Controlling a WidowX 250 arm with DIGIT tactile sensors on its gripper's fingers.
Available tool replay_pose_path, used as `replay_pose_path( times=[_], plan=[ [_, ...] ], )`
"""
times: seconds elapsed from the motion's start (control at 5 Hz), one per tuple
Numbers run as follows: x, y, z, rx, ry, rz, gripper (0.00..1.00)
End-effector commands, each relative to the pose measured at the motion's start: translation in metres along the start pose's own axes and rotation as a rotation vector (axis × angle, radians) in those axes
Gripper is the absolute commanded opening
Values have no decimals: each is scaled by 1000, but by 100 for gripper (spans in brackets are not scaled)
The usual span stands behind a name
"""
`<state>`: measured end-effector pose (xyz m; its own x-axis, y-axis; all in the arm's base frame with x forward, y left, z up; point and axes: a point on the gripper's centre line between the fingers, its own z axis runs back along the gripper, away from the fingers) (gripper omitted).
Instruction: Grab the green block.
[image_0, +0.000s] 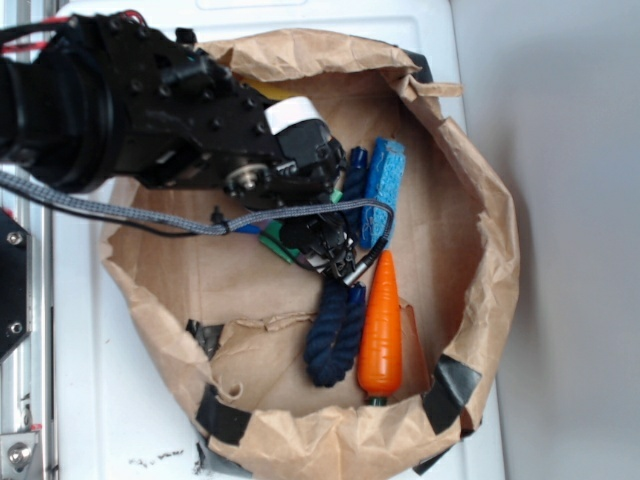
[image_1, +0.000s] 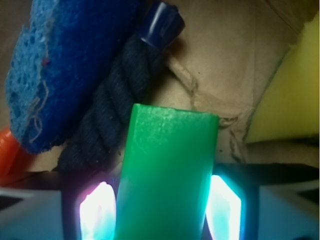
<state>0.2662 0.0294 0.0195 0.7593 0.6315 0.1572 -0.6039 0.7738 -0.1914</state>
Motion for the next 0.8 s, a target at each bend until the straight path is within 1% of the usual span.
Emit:
replay_pose_path(
  times=[0.0,0.2,0.4,0.6],
  plan=[
    [6,8,21,-67,5,-29,0],
    [3,5,57,-98,37,-93,0],
    [15,-2,96,-124,87,-136,0],
    [22,-8,135,-149,119,-216,0]
  ],
)
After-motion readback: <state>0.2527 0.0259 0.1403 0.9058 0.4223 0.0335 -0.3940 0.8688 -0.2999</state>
